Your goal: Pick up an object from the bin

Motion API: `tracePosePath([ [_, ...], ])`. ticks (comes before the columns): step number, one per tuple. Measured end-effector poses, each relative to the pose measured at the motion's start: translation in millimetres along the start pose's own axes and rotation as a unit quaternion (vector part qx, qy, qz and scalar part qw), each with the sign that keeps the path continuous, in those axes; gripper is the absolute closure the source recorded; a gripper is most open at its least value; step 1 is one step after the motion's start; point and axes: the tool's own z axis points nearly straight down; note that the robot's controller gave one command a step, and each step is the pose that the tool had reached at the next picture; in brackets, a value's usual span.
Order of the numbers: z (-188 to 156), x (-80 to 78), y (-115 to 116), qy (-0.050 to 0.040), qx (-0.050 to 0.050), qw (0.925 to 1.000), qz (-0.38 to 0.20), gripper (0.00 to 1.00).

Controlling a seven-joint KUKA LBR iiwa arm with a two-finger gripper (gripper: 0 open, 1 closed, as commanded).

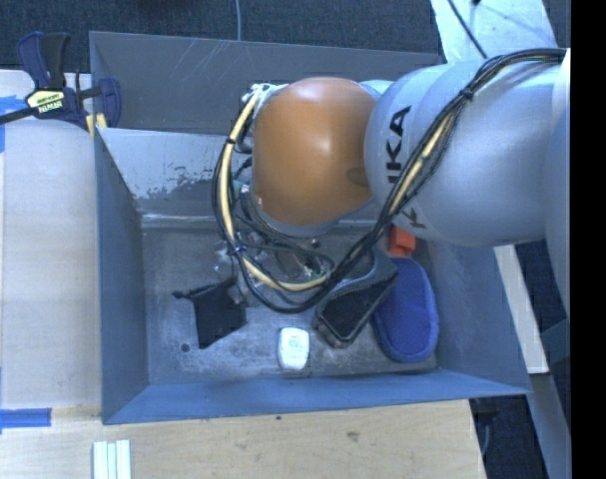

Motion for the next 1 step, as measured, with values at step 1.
tracePosePath([
  [1, -137.6, 25.6, -14.1, 0.0000, 0.001, 0.9998, -0.022, 1.00],
])
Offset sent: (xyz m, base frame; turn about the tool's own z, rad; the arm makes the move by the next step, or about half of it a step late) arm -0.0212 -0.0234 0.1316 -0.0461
